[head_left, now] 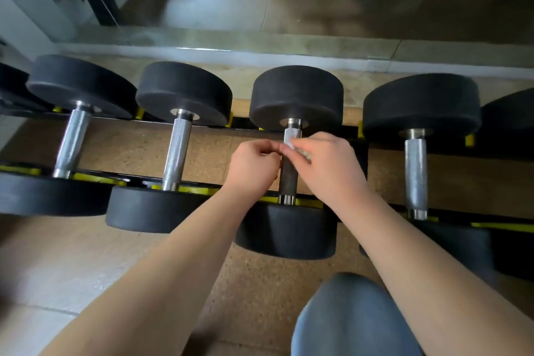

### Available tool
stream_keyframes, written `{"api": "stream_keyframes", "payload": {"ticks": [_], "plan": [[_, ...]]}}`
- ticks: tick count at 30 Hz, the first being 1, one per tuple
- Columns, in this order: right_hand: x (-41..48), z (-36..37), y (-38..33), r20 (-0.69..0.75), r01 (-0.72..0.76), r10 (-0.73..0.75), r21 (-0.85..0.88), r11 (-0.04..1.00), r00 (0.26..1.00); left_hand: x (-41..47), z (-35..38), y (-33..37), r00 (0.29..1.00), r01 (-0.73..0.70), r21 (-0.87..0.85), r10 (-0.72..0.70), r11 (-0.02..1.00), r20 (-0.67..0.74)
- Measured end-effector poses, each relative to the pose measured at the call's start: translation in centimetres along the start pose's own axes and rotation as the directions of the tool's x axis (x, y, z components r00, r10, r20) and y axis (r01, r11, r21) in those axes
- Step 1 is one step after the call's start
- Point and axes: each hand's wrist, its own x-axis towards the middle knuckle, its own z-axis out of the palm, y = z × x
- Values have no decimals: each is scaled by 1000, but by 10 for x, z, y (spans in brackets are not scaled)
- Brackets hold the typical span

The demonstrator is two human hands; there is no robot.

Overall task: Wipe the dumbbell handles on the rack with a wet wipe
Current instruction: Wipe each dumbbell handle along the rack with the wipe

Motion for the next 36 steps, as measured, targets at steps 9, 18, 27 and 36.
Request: {"api": "stream_keyframes", "payload": {"ticks": [9, 18, 27, 36], "plan": [[16, -27, -7, 333, 73, -23, -139, 988, 943, 11, -4, -7, 990, 138, -284, -131, 949, 42], [26, -14, -5, 198, -89, 101, -71, 994, 975, 14, -2, -7, 988, 151, -247, -139, 957, 64], [2, -20, -2, 518, 60, -56, 8, 998, 854, 13, -2, -5, 984, 176, -236, -166, 956, 64], [15, -8, 2, 278, 133, -113, -54, 990, 954, 8, -2, -2, 989, 144, -254, -137, 956, 45]]}}
